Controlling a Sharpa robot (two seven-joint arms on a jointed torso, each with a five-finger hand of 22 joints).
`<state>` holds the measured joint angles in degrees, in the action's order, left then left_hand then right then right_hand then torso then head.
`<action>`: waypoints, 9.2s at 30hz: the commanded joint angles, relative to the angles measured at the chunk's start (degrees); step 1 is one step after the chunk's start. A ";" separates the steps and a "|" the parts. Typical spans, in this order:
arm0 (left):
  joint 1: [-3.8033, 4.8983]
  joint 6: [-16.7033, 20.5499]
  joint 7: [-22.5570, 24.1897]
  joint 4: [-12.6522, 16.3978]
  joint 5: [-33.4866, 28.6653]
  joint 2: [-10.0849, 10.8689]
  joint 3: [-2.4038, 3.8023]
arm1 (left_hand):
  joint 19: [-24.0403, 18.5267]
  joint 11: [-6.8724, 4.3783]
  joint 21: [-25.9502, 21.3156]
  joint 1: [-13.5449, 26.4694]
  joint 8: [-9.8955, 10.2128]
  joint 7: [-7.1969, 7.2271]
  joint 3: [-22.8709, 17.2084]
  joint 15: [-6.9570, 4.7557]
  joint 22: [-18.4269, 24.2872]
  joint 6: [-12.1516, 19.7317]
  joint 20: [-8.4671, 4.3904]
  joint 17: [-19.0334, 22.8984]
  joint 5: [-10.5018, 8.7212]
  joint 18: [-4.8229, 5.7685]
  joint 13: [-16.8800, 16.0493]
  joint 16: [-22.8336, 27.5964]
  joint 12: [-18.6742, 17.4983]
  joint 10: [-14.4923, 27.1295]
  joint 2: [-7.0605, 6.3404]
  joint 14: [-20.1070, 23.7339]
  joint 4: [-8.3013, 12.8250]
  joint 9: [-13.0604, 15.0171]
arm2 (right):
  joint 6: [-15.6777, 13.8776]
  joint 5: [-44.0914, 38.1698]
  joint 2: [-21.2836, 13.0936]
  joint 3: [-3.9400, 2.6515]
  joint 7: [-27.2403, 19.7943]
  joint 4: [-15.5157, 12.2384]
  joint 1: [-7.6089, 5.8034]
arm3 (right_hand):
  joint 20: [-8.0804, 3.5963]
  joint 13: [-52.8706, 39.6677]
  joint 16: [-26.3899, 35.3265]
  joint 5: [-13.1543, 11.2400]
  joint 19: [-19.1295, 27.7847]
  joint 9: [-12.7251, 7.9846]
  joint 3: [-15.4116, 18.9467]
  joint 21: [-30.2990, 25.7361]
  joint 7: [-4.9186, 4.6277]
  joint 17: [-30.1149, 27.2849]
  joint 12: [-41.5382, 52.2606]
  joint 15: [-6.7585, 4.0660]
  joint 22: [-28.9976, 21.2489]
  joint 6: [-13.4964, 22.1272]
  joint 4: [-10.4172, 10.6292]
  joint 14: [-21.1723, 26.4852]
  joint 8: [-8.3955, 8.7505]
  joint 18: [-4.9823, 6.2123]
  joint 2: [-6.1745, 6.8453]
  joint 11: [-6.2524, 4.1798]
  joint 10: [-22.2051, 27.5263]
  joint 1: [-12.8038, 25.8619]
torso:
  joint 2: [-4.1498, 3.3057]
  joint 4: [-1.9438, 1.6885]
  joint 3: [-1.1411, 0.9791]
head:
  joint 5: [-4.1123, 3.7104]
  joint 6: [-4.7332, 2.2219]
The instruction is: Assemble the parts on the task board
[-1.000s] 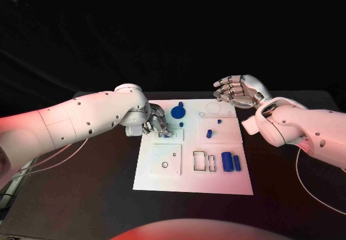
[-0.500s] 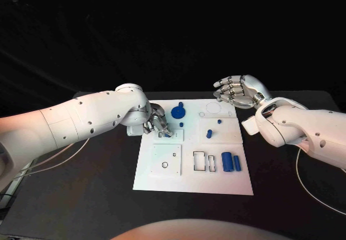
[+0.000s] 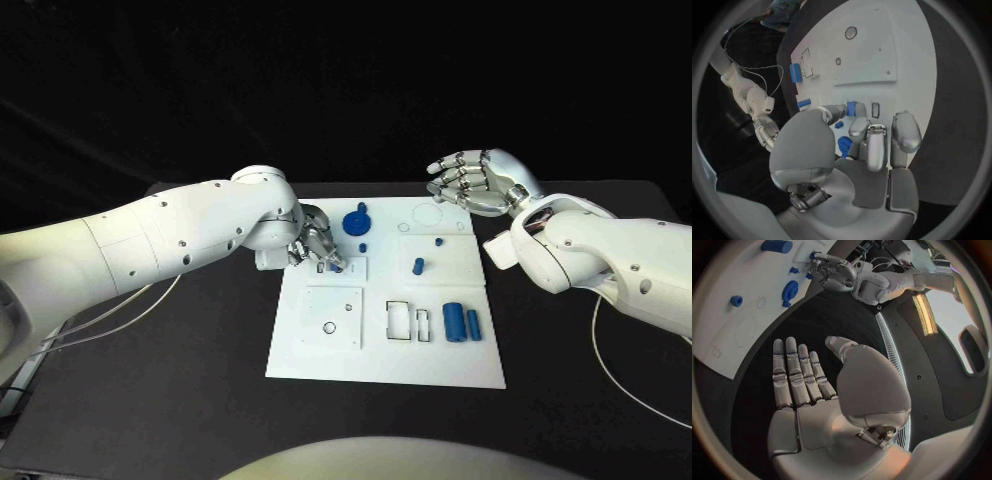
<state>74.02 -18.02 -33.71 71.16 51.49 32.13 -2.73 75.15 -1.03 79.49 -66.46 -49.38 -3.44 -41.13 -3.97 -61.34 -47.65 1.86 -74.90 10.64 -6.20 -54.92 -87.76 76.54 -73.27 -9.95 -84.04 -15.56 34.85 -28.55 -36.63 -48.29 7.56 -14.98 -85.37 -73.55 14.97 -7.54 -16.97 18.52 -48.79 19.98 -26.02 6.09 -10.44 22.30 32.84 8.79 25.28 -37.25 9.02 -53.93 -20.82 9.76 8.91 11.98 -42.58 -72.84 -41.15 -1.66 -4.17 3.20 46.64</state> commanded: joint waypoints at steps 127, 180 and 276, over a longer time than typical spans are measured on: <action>0.11 -1.30 -1.08 0.95 2.35 -0.33 -0.18 | 0.33 0.06 0.19 1.17 0.90 0.25 -10.62 -0.28 -0.46 -1.10 0.38 -7.85 -0.83 0.79 -3.51 0.18 1.13 -1.90 0.79 -4.16 12.65 0.01 | 0.47 -0.18 -0.32 0.01 -0.35 -0.08 0.27 | 0.32 0.51 0.77 0.29 -0.32 -0.20 0.31 -0.58 -5.48 -0.26 0.40 0.25 -0.54 0.33 -0.13 -0.13 -0.48 0.61 0.02 0.15 0.24 0.46 | 0.02 0.00 -0.04 | -0.01 0.41; 0.09 -2.33 -1.29 0.53 4.38 -0.51 -0.23 | 0.95 -0.95 -0.08 7.76 1.33 1.54 3.06 -1.16 -0.99 -3.41 -0.50 -8.02 -1.47 0.94 -6.01 0.17 1.79 -2.80 -0.07 -4.23 2.54 -0.03 | 0.39 -0.07 -0.49 0.01 -0.53 -0.13 0.27 | 0.36 0.87 1.11 0.26 -0.43 -0.32 0.46 -0.80 -5.52 -0.41 0.50 0.30 -0.94 0.42 -0.11 -0.19 -0.55 0.60 0.03 0.20 0.33 0.66 | -0.02 0.00 -0.05 | -0.30 0.41; 2.10 0.24 3.46 -11.66 4.52 -1.66 1.00 | -4.98 3.59 -6.48 3.09 14.27 -3.43 20.56 2.86 9.86 1.06 3.08 -2.09 -1.11 -1.02 16.70 2.63 -9.63 12.66 1.07 -1.87 -1.18 -8.10 | 0.43 0.06 -0.55 0.01 -0.61 0.20 0.63 | 0.41 1.35 1.57 0.25 -0.59 -0.48 0.71 -1.10 -5.56 -0.61 0.68 0.35 -1.50 0.52 0.05 -0.30 -0.68 0.60 -0.15 0.24 0.45 1.01 | 0.05 -0.04 0.02 | 0.54 -0.77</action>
<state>76.14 -15.61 -30.51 59.53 56.55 30.67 -1.72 69.84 2.46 72.83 -63.42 -35.13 -6.95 -20.79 -1.21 -51.49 -46.22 4.92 -74.94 9.51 -7.13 -38.23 -84.93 66.73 -60.23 -9.39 -83.94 -16.75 26.82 -28.47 -36.56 -48.91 7.60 -15.07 -85.19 -72.95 15.17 -6.29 -15.74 18.52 -49.00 19.56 -25.69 5.20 -10.44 21.76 33.31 9.00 23.83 -37.25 9.02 -54.14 -21.28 9.76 8.91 12.18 -42.37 -72.38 -41.11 -1.70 -4.17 3.74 45.83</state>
